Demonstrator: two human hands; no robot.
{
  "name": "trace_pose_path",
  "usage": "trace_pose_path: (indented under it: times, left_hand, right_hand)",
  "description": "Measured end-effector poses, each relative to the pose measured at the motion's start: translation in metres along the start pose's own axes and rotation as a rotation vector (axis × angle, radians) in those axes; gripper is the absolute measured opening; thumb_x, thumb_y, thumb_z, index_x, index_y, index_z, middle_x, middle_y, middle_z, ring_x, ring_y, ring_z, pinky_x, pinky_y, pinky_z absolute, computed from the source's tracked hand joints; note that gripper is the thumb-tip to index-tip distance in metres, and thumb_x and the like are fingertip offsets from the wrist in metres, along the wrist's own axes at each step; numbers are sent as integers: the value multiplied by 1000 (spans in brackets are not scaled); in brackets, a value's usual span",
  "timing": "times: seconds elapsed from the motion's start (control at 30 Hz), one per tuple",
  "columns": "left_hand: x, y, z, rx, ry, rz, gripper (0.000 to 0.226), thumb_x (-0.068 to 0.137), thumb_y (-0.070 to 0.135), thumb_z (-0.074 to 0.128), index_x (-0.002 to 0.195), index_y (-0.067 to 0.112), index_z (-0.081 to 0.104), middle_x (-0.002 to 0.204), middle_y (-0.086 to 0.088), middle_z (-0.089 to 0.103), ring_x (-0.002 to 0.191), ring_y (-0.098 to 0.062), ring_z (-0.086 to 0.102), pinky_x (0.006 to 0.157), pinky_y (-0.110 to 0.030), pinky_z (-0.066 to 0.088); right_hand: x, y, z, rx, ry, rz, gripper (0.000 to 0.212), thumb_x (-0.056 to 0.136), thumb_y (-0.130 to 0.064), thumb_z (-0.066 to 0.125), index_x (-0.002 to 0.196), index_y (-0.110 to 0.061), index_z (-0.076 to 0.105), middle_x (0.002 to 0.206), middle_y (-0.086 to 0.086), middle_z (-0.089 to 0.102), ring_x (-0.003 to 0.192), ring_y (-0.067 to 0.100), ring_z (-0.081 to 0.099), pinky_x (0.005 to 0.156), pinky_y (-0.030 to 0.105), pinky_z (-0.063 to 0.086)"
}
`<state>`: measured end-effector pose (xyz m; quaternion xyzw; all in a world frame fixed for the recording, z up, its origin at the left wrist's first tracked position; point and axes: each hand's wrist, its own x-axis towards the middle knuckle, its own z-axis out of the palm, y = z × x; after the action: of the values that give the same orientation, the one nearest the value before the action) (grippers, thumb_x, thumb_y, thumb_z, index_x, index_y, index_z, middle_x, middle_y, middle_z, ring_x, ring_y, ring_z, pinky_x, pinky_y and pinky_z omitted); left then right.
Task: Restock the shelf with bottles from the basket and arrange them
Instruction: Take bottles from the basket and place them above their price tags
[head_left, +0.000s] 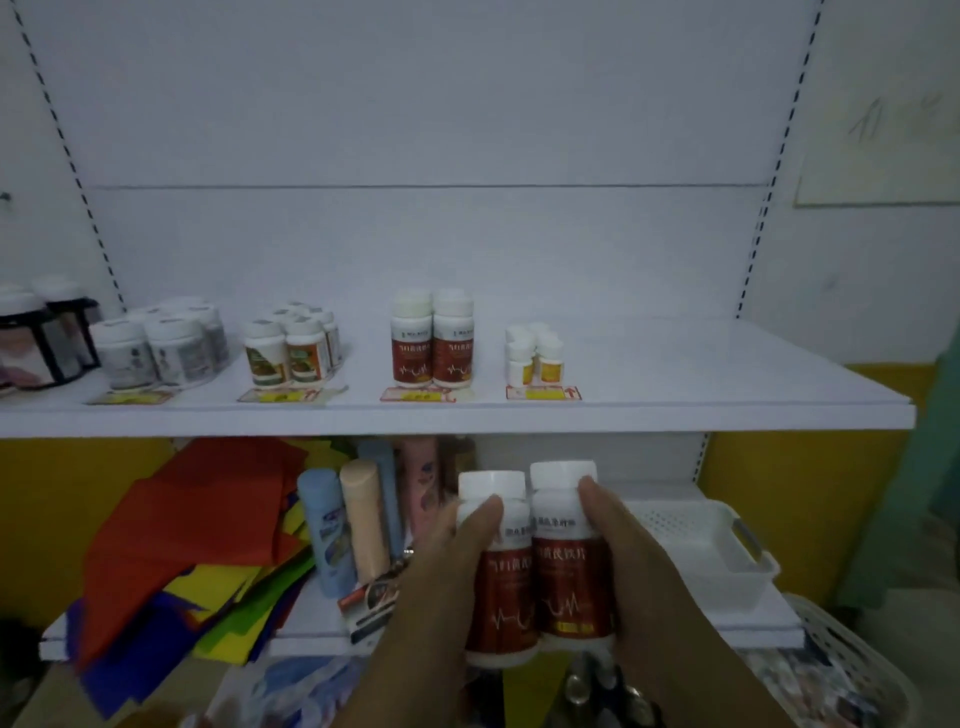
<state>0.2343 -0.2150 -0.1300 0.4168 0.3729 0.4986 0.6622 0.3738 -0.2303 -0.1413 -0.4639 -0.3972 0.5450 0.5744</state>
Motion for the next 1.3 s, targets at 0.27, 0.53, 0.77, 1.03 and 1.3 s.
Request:
trace_pose_path:
  times: [0.27,0.53,0.77,1.03,1.3]
  left_hand:
    - [61,75,-36,198,165,348,13,86,35,50,82,31,62,84,9,70,87,-9,66,84,-31,55]
    - [122,197,-61,503,-173,566,49,59,45,58,108,46,52,88,24,67,78,17,62,55,-5,50]
    - [218,281,-64,627,-62,642,31,85,28,63,115,24,55,105,6,61,99,-12,61,81,-30,54]
    - [315,276,-52,748,-27,279,36,80,14,69,113,18,54,120,-8,54,101,-22,57,64,-35,58]
    - [350,236,-41,1007,-161,-70,36,78,5,67,111,19,60,102,-5,59,91,-21,59,64,-35,60]
  right_hand:
    - [66,-49,67,-154,-141,-145,34,72,-38,64,106,-43,60,100,-9,74,94,15,71,87,43,54]
    - [125,-140,127,-381,149,-457,69,55,-76,36,89,-24,66,85,3,75,79,20,73,78,44,57]
    - [222,-206,110,-488,309,-530,64,77,-70,39,96,-13,60,96,8,67,88,21,65,82,38,53]
    - [328,-213,81,-770,135,-460,29,86,-41,61,98,-16,67,100,2,69,91,15,64,75,29,53]
    - [368,-179,67,-852,-178,-164,32,84,-30,66,104,-5,67,102,7,69,93,20,66,80,32,58]
